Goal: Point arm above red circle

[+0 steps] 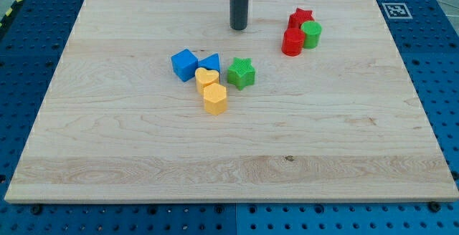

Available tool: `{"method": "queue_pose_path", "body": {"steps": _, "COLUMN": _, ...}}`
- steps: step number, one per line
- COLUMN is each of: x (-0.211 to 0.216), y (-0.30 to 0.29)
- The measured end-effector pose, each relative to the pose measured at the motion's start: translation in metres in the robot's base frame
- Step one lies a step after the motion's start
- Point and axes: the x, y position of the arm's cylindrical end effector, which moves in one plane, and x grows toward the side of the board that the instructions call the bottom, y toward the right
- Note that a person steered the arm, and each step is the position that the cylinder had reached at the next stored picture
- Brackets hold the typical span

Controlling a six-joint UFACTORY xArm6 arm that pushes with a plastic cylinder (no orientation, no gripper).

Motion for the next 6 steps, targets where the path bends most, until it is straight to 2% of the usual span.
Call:
{"method": "queue_pose_path", "body": {"steps": 2, "x": -0.003, "y": 0.042}}
{"method": "queue_pose_path", "body": {"steps": 6, "x": 0.013, "y": 0.063}}
